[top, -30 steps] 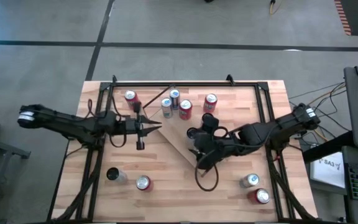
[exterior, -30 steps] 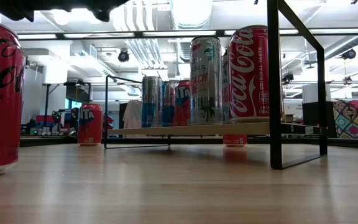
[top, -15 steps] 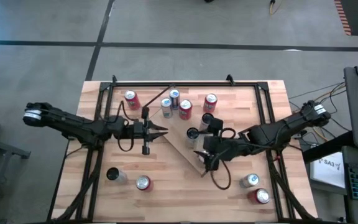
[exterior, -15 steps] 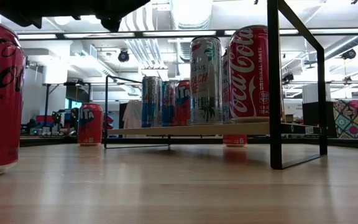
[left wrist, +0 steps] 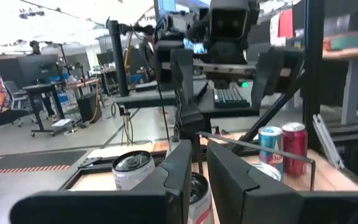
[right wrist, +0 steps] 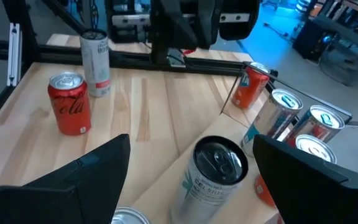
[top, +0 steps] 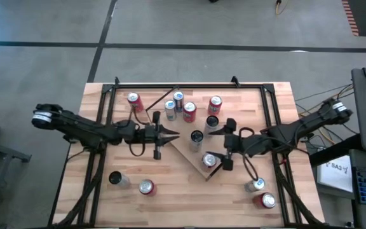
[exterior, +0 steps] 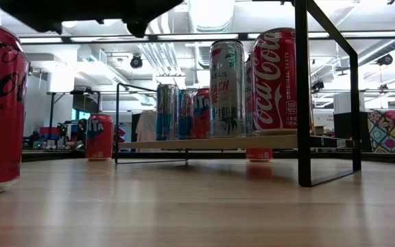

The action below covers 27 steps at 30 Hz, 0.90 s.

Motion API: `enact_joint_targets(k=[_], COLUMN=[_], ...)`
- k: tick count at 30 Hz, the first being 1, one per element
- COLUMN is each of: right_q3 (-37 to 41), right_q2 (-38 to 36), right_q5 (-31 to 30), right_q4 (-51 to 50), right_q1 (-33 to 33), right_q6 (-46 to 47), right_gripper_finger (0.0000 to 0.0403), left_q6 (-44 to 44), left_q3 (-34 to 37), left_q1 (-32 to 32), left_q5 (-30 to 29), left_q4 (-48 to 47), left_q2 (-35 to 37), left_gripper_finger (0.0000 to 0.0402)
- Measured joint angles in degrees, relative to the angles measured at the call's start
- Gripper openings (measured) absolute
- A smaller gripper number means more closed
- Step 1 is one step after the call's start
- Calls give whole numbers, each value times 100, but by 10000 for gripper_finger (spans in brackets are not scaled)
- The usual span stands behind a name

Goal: Place canned beverage on shelf
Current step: Put the top pink soda can on the shelf aligned with the pink soda can on the shelf

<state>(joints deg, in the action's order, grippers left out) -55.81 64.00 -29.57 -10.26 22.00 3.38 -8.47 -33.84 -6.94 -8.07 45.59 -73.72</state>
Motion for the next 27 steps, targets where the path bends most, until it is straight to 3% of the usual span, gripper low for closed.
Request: enact_joint_targets(k=[9,27], right_q3=[347,349], right_q2=[-237,-112], right_q5=[-1,-1], right_q4=[245,291], right_q1=[0,0], right_q6=[24,55], right_gripper_finger=[327,328], left_q6=[-486,-446], left_q3=[-869,-962], left_q1=[0,-9], left_q5=[-14,7], left_q4=[-1357,-1563], left_q2=[-820,-1476], left_gripper_finger=[36,36])
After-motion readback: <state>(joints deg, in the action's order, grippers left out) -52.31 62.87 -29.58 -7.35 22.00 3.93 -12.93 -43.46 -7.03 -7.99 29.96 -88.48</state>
